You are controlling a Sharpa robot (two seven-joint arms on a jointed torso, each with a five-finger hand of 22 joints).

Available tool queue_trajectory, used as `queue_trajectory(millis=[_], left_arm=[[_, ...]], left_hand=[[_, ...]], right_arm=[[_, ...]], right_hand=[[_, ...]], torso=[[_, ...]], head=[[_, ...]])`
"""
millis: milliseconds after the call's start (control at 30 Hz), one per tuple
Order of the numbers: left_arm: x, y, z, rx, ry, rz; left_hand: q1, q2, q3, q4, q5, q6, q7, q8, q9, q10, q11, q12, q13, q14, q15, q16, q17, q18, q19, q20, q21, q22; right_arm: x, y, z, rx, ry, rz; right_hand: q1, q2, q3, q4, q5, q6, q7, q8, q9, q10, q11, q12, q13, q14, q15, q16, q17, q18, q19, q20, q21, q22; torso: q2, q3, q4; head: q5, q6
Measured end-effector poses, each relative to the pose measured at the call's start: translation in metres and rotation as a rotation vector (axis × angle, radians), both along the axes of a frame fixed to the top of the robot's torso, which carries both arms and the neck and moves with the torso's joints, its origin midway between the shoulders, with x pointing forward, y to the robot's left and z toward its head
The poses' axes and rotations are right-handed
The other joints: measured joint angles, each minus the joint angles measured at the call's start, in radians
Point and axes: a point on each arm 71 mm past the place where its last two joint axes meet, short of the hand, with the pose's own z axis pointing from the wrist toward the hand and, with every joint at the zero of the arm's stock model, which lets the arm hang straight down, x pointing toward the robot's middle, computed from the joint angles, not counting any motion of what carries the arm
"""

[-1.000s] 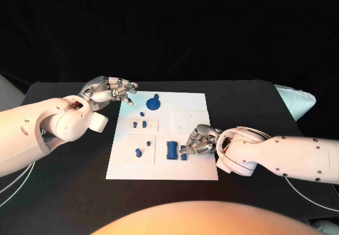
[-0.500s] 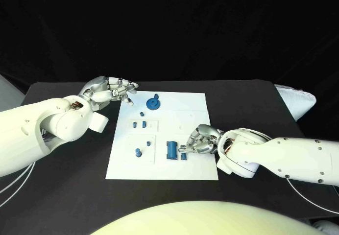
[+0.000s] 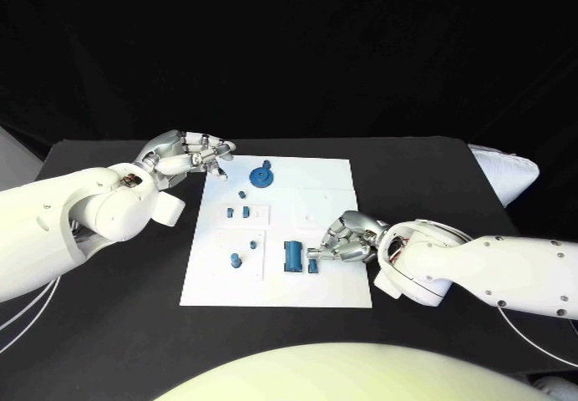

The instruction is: Assemble the parts on the task board

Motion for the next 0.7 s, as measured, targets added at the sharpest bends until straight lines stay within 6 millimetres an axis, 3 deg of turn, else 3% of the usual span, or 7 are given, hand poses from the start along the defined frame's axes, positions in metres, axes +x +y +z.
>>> queue_trajectory(millis=[267,700], left_arm=[[-0.0002,-0.0001,-0.0002,0.000,0.001,0.000],[-0.0004,-0.0001,-0.0003,0.000,0.001,-0.001]], left_hand=[[0.005,0.005,0.000,0.000,0.000,0.000,0.000,0.000,0.000,0.000,0.000,0.000,0.000,0.000,0.000,0.000,0.001,0.000,0.000,0.000,-0.004,0.000],[0.005,0.005,0.000,0.000,0.000,0.000,0.000,0.000,0.000,0.000,0.000,0.000,0.000,0.000,0.000,0.000,0.001,0.000,0.000,0.000,-0.004,0.000]], right_arm=[[-0.0024,-0.0014,-0.0018,-0.016,0.027,0.027],[-0.0028,0.0018,-0.0048,-0.053,0.040,0.048]], right_hand=[[0.079,0.013,-0.029,-0.006,0.000,0.000,0.000,0.000,-0.002,0.000,0.000,0.000,0.000,0.000,0.000,0.000,0.000,0.000,0.000,0.000,0.000,0.000],[0.098,0.025,-0.031,-0.003,0.000,0.000,0.000,0.004,-0.003,0.000,0.000,0.000,0.000,0.000,0.000,0.000,0.000,0.000,0.000,0.000,0.005,0.001]], torso=[[0.000,-0.0006,-0.0002],[0.000,-0.0009,0.0007]], head=[[0.001,0.000],[0.001,0.000]])
